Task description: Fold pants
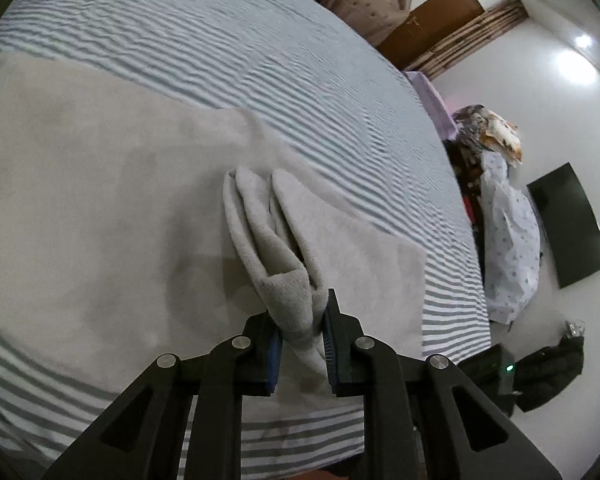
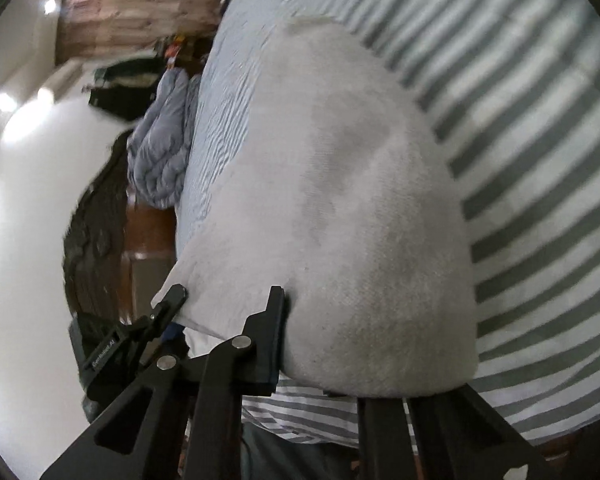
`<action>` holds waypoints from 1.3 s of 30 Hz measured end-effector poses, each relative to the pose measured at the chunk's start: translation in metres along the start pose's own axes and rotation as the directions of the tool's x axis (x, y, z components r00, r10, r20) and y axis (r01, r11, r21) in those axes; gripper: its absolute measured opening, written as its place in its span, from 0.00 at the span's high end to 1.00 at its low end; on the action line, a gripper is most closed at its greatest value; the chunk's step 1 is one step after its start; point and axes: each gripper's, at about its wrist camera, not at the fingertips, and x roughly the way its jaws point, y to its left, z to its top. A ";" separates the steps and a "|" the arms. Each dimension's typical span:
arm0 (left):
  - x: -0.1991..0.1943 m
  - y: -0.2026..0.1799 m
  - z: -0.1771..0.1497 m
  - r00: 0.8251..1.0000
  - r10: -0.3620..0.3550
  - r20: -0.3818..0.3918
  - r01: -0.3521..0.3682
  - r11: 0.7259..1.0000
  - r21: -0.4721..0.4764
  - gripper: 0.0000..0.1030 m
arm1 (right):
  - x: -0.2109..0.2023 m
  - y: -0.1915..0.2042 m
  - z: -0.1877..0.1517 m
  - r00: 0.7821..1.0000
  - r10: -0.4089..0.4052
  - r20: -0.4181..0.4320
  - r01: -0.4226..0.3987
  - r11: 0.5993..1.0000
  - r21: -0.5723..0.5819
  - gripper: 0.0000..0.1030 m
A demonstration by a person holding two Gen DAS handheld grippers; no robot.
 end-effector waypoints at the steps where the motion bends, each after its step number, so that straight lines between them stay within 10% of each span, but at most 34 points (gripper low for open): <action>1: 0.000 0.006 -0.003 1.000 0.015 -0.006 -0.015 1.000 -0.005 0.82 | 0.004 0.002 -0.001 1.000 -0.010 -0.011 0.009 1.000 -0.015 0.87; 15: 0.008 0.033 -0.017 0.983 0.155 -0.096 -0.147 0.986 0.081 0.67 | 0.019 0.033 -0.020 0.969 -0.218 -0.114 0.188 0.955 -0.229 0.62; 24: -0.038 0.009 -0.023 0.931 0.353 0.092 -0.364 0.896 0.254 0.66 | -0.003 0.077 -0.042 0.940 -0.274 -0.201 0.163 0.882 -0.442 0.62; 30: -0.038 -0.028 -0.027 0.955 0.243 0.169 -0.289 0.885 0.364 0.61 | -0.020 0.113 -0.010 0.957 -0.285 0.051 0.263 0.779 -0.570 0.62; 39: 0.030 -0.022 -0.026 0.950 0.307 0.050 -0.302 0.871 0.388 0.61 | 0.022 0.114 0.081 0.862 -0.435 0.259 0.502 0.664 -0.555 0.62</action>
